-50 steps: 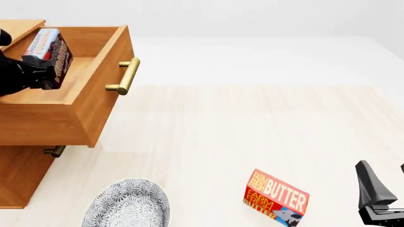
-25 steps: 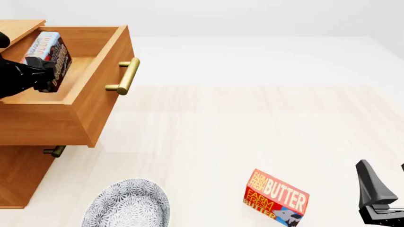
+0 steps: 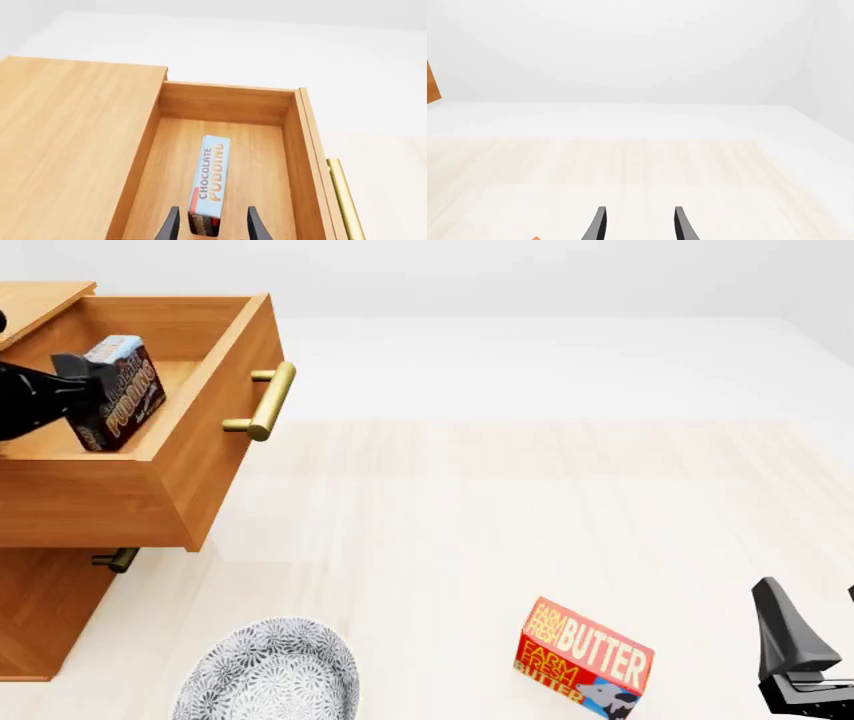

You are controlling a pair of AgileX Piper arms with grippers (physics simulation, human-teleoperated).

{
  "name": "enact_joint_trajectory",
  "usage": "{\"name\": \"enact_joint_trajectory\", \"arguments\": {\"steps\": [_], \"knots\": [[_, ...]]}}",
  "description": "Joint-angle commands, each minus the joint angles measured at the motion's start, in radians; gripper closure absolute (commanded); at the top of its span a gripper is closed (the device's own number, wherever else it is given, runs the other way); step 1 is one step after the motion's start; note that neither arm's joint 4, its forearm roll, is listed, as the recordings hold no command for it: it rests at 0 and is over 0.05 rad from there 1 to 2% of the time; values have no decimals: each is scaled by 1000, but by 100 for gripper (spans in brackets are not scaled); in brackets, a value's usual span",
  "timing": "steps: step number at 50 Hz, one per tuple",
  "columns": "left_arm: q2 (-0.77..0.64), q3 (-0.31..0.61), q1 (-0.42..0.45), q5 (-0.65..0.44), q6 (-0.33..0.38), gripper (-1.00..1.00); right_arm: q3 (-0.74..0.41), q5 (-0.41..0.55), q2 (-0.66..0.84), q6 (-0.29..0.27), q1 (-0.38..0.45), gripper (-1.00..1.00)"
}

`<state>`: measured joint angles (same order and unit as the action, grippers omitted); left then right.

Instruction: Put the chocolate pudding in the top drawer of the cabinet and close it.

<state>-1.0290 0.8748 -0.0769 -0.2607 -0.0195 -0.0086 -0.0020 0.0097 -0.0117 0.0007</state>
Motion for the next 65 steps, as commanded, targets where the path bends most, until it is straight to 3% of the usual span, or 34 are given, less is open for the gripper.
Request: {"name": "enact_joint_trajectory", "arguments": {"steps": [1,11,38,56,65], "knots": [[22,16,-1,-26,11,-100,0,0,0,0,0,-100],[19,106,31,-77,47,-100,1,0,-1,0,0,-100],[-19,208,109,-121,72,-100,8,1,-9,0,0,-100],[-119,357,179,-155,89,-100,8,1,-9,0,0,-100],[-168,473,228,-204,92,-100,8,1,-9,0,0,-100]]}}
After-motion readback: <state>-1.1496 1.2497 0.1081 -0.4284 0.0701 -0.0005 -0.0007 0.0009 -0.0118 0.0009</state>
